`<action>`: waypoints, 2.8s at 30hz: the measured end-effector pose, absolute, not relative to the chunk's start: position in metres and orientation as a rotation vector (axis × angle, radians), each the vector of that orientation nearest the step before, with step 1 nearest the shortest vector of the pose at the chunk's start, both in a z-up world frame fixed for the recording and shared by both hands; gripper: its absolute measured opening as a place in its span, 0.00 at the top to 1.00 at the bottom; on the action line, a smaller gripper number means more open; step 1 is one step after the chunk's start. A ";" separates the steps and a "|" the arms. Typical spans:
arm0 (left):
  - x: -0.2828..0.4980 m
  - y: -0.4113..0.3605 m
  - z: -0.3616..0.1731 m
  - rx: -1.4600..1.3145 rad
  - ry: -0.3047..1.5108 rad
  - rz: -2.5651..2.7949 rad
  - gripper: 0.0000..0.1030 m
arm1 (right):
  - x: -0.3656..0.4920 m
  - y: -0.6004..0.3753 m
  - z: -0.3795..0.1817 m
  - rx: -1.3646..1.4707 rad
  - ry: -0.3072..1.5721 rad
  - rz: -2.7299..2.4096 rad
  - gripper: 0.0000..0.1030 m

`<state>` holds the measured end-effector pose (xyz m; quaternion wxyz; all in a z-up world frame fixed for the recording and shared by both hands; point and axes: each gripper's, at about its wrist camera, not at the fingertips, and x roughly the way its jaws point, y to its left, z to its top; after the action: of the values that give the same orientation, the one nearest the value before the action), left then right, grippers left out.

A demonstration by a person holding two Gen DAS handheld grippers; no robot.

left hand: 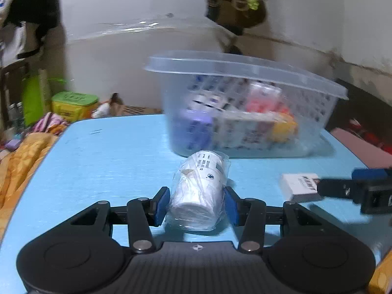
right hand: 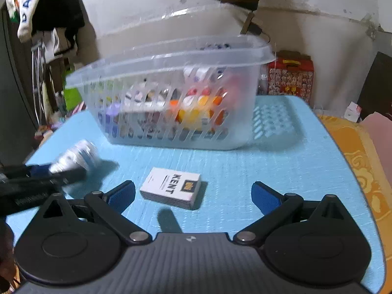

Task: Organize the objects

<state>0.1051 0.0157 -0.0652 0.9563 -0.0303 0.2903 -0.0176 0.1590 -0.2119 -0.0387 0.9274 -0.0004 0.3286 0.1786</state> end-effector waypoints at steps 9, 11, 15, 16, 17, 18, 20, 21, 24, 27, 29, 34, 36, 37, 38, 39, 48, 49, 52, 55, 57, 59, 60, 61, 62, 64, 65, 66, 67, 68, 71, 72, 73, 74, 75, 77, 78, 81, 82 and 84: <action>0.090 0.028 -0.056 -0.081 0.555 -0.022 0.50 | 0.165 -0.190 -0.044 -0.008 0.737 0.394 0.06; 0.090 0.028 -0.056 -0.084 0.544 -0.016 0.50 | 0.169 -0.189 -0.047 -0.006 0.751 0.393 0.07; 0.089 0.028 -0.053 -0.094 0.538 -0.016 0.50 | 0.168 -0.180 -0.048 -0.080 0.723 0.392 0.32; 0.089 0.027 -0.053 -0.091 0.537 -0.016 0.50 | 0.165 -0.178 -0.047 -0.101 0.713 0.392 0.37; 0.089 0.027 -0.054 -0.088 0.538 -0.017 0.50 | 0.164 -0.177 -0.047 -0.127 0.710 0.391 0.37; 0.089 0.027 -0.054 -0.087 0.539 -0.018 0.50 | 0.163 -0.179 -0.047 -0.126 0.711 0.401 0.37; 0.089 0.027 -0.055 -0.090 0.543 -0.020 0.50 | 0.160 -0.187 -0.044 -0.095 0.704 0.433 0.37; 0.090 0.026 -0.055 -0.092 0.544 -0.021 0.50 | 0.158 -0.189 -0.042 -0.100 0.697 0.439 0.37; 0.089 0.023 -0.055 -0.093 0.541 -0.027 0.50 | 0.151 -0.196 -0.034 -0.112 0.675 0.441 0.37; 0.088 0.016 -0.053 -0.076 0.535 -0.046 0.50 | 0.146 -0.206 -0.027 -0.095 0.670 0.452 0.37; 0.085 0.010 -0.051 -0.060 0.521 -0.056 0.50 | 0.143 -0.209 -0.023 -0.095 0.648 0.450 0.37; 0.072 0.004 -0.037 -0.050 0.472 -0.087 0.50 | 0.130 -0.221 -0.003 -0.046 0.575 0.483 0.37; 0.067 0.003 -0.029 -0.051 0.447 -0.097 0.50 | 0.120 -0.225 0.007 -0.040 0.532 0.495 0.37; 0.064 0.003 -0.026 -0.053 0.434 -0.102 0.50 | 0.115 -0.226 0.010 -0.039 0.510 0.500 0.37; 0.061 0.002 -0.022 -0.052 0.422 -0.106 0.50 | 0.111 -0.227 0.014 -0.041 0.490 0.502 0.37; 0.059 0.001 -0.019 -0.051 0.411 -0.110 0.50 | 0.107 -0.228 0.018 -0.045 0.471 0.502 0.37; 0.045 0.001 0.010 -0.058 0.332 -0.124 0.50 | 0.102 -0.243 0.038 -0.003 0.390 0.505 0.37; 0.046 0.004 0.016 -0.076 0.326 -0.124 0.50 | 0.103 -0.244 0.044 0.000 0.367 0.499 0.37; 0.057 0.009 0.037 -0.128 0.332 -0.128 0.50 | 0.111 -0.242 0.063 -0.005 0.311 0.481 0.37; 0.075 0.007 0.062 -0.175 0.328 -0.161 0.50 | 0.134 -0.231 0.080 -0.011 0.293 0.472 0.37; 0.094 0.002 0.079 -0.176 0.319 -0.169 0.50 | 0.160 -0.222 0.092 -0.035 0.293 0.433 0.37; 0.118 -0.002 0.092 -0.174 0.328 -0.160 0.50 | 0.183 -0.218 0.097 -0.058 0.322 0.431 0.37; 0.131 -0.003 0.095 -0.178 0.337 -0.152 0.50 | 0.196 -0.217 0.098 -0.059 0.342 0.431 0.37; 0.146 -0.004 0.096 -0.182 0.351 -0.139 0.50 | 0.208 -0.217 0.097 -0.054 0.357 0.431 0.37; 0.157 -0.003 0.094 -0.189 0.363 -0.129 0.50 | 0.218 -0.219 0.095 -0.024 0.364 0.436 0.37; 0.179 0.000 0.085 -0.222 0.392 -0.116 0.50 | 0.232 -0.222 0.086 0.013 0.373 0.457 0.37; 0.187 0.001 0.079 -0.237 0.408 -0.120 0.50 | 0.237 -0.222 0.080 0.017 0.383 0.455 0.37; 0.193 0.002 0.074 -0.247 0.420 -0.127 0.50 | 0.243 -0.219 0.074 0.002 0.391 0.454 0.36; 0.199 0.004 0.068 -0.257 0.414 -0.135 0.49 | 0.246 -0.217 0.069 -0.015 0.392 0.448 0.36; 0.201 0.006 0.063 -0.265 0.389 -0.138 0.46 | 0.248 -0.215 0.063 -0.029 0.377 0.438 0.26; 0.208 0.016 0.051 -0.320 0.328 -0.111 0.00 | 0.246 -0.212 0.049 -0.052 0.300 0.392 0.00; 0.210 0.020 0.048 -0.330 0.338 -0.086 0.00 | 0.246 -0.213 0.044 -0.060 0.308 0.396 0.00; 0.211 0.023 0.046 -0.326 0.350 -0.074 0.00 | 0.247 -0.214 0.043 -0.059 0.323 0.403 0.00; 0.211 0.026 0.045 -0.324 0.355 -0.068 0.00 | 0.246 -0.217 0.044 -0.045 0.327 0.401 0.00; 0.210 0.028 0.045 -0.328 0.356 -0.057 0.00 | 0.242 -0.221 0.046 -0.025 0.327 0.394 0.00; 0.203 0.029 0.047 -0.305 0.343 -0.034 0.00 | 0.235 -0.226 0.052 -0.008 0.337 0.410 0.00; 0.200 0.027 0.050 -0.279 0.332 -0.024 0.00 | 0.235 -0.226 0.055 -0.003 0.345 0.418 0.00; 0.193 0.024 0.060 -0.227 0.295 -0.007 0.00 | 0.228 -0.225 0.066 -0.011 0.365 0.397 0.00; 0.191 0.024 0.063 -0.219 0.287 0.001 0.00 | 0.227 -0.225 0.069 -0.017 0.358 0.378 0.00; 0.187 0.021 0.069 -0.193 0.287 0.017 0.00 | 0.225 -0.226 0.074 -0.018 0.378 0.346 0.00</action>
<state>0.1865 0.0206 0.0693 0.9851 -0.0961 0.1427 0.0084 0.2246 -0.2260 0.0738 0.9674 -0.0089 0.1867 0.1709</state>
